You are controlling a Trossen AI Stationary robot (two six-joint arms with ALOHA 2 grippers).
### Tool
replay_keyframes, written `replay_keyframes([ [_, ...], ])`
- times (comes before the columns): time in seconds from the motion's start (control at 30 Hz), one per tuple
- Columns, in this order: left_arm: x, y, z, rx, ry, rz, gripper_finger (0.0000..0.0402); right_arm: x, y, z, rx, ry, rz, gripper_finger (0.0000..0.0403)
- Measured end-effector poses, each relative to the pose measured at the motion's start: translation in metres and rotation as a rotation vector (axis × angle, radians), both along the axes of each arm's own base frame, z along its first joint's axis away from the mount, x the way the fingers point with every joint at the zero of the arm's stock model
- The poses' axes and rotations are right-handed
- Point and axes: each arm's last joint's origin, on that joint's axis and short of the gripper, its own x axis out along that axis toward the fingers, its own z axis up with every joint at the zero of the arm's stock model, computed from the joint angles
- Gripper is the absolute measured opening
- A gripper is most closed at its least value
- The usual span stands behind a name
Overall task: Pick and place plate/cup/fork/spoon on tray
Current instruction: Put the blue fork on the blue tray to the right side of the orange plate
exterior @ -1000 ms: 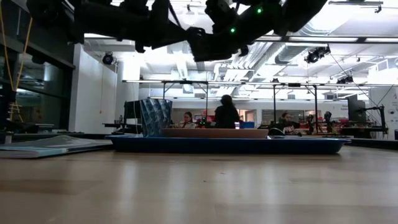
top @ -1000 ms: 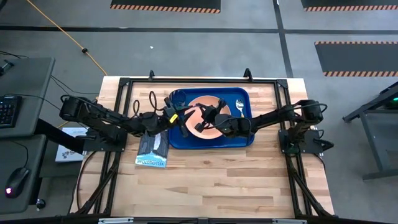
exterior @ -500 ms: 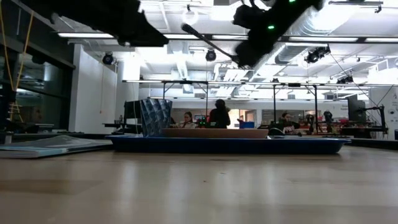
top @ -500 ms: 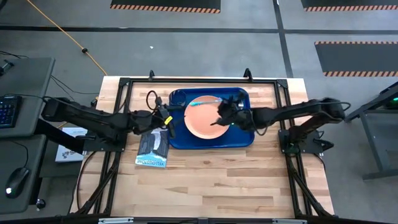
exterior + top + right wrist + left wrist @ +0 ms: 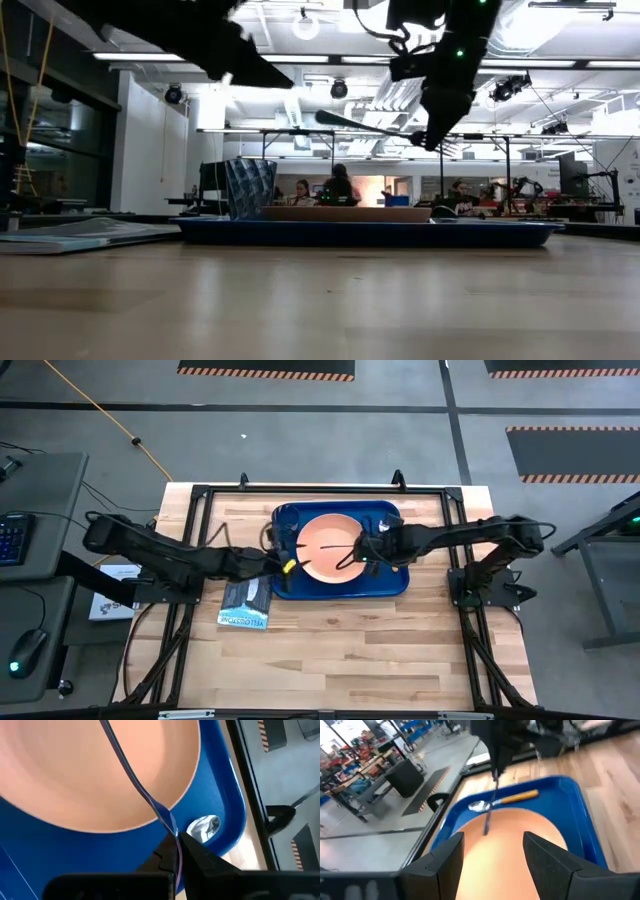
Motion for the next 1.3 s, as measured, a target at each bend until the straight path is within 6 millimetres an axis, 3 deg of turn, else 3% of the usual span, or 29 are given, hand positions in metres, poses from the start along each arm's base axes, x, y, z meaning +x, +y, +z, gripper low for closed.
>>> replay_keyframes([
  [0.33, 0.034, 0.002, -0.015, 0.049, 0.087, 0.035, 0.0194, 0.016, -0.001, 0.001, -0.008, -0.027, 0.018, 0.0000],
  [0.73, 0.033, 0.005, -0.017, 0.091, 0.113, 0.143, 0.0192, 0.018, 0.001, 0.000, 0.056, -0.037, 0.062, 0.0000],
  [1.1, 0.035, 0.002, -0.016, 0.043, 0.102, 0.033, 0.0189, 0.022, 0.002, 0.001, 0.063, -0.069, 0.090, 0.0000],
  [1.3, 0.034, 0.003, -0.017, 0.049, 0.109, 0.037, 0.0135, 0.022, 0.002, 0.001, 0.060, -0.064, 0.101, 0.0000],
])
